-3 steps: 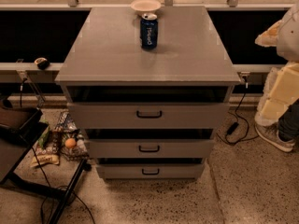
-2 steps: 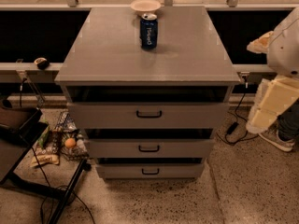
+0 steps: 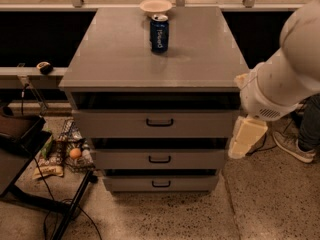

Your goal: Open top drawer

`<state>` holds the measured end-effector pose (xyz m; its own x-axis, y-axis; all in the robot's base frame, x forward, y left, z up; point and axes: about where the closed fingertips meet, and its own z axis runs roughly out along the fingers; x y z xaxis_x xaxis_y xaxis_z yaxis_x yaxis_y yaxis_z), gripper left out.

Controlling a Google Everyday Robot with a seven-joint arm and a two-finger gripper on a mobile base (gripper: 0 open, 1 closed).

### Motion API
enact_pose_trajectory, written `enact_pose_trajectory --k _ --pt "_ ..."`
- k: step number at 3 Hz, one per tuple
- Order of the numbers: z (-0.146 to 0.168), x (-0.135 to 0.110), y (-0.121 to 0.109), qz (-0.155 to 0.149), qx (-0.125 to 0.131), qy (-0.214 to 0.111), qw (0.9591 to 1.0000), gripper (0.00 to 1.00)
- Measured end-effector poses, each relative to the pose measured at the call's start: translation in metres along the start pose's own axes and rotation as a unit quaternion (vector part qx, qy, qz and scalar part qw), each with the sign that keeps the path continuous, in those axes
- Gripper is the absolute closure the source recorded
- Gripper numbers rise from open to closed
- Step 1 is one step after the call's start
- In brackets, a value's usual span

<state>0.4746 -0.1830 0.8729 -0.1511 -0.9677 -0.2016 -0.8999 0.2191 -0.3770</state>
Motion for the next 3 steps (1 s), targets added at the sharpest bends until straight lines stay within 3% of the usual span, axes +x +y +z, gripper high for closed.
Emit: enact_pose_trajectory --k 2,3 --pt "0.086 -0.003 0.003 -0.022 -0.015 0.055 0.9981 0.0" --pt "0.123 -0.002 0.003 -0.029 -0.039 0.071 0.9963 0.0"
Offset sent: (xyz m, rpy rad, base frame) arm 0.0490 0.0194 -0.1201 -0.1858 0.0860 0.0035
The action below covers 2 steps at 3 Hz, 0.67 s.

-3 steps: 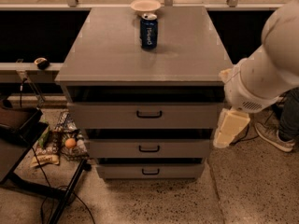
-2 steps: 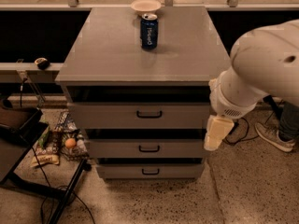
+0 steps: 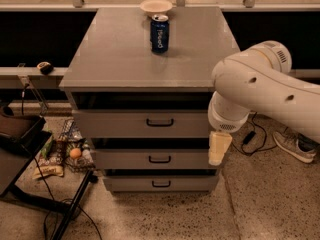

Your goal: Open top drawer

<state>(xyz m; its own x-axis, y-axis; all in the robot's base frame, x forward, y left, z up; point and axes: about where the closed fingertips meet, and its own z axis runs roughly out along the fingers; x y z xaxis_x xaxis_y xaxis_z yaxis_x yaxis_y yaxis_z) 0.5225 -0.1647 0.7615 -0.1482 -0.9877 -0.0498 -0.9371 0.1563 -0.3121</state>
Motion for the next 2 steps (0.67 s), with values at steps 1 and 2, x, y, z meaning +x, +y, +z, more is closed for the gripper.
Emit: enact_pose_trajectory --k 1,2 --pt "0.032 -0.005 -0.006 -0.009 -0.022 0.006 0.9997 0.0" --pt "0.054 -0.009 -0.02 -0.021 -0.036 0.014 0.999 0.0"
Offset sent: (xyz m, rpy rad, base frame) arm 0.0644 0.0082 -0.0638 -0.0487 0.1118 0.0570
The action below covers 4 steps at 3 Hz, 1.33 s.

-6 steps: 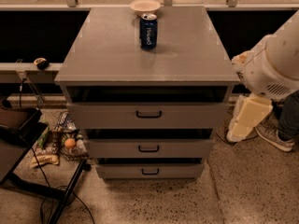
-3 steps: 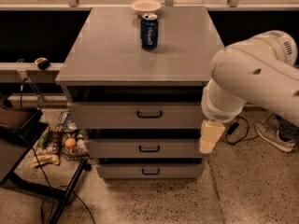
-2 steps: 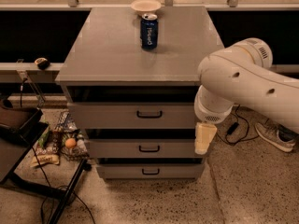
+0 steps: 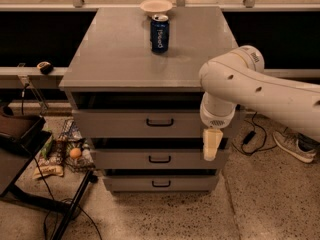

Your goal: Open top drawer

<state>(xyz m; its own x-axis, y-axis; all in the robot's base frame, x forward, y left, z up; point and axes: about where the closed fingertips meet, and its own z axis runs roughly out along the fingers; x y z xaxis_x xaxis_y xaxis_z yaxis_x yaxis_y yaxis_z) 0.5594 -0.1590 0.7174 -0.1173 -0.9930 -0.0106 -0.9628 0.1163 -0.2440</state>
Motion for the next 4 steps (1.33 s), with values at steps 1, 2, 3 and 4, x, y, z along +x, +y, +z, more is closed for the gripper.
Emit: enact_pose_trajectory --k 1,2,3,4 --pt "0.016 -0.003 -0.014 -0.006 -0.008 -0.002 1.0 0.0" --pt "0.03 -0.007 -0.022 -0.008 -0.014 -0.006 0.9998 0.0" --pt "0.04 -0.011 -0.024 -0.005 -0.018 -0.011 0.9998 0.19" --pt "0.042 -0.012 -0.023 0.001 -0.02 -0.021 0.9996 0.42"
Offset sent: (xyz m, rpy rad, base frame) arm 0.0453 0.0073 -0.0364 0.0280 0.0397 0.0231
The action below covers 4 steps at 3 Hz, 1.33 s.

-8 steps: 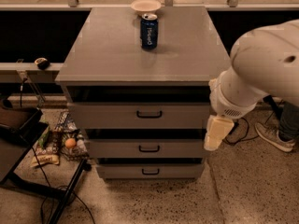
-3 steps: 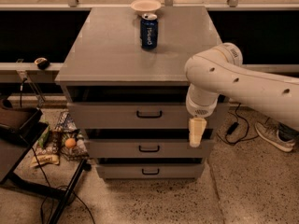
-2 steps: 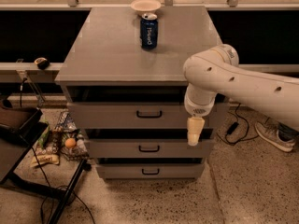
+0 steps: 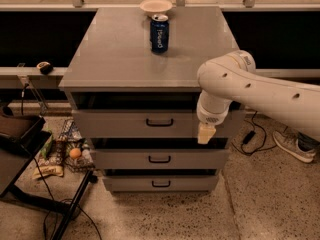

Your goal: Open top drawer

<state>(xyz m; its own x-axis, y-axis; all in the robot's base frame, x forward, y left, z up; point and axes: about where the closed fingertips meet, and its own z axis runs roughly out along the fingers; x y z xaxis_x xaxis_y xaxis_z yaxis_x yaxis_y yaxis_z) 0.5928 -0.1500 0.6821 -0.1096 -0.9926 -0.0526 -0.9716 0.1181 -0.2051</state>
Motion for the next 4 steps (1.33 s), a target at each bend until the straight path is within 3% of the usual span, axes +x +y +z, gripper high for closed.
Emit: enact_pose_trajectory --k 2,3,4 --pt "-0.018 0.006 0.003 0.007 0.003 -0.006 1.0 0.89" --pt "-0.023 0.005 0.001 0.007 0.003 -0.006 1.0 1.0" --pt "-0.024 0.005 0.001 0.007 0.003 -0.006 1.0 0.83"
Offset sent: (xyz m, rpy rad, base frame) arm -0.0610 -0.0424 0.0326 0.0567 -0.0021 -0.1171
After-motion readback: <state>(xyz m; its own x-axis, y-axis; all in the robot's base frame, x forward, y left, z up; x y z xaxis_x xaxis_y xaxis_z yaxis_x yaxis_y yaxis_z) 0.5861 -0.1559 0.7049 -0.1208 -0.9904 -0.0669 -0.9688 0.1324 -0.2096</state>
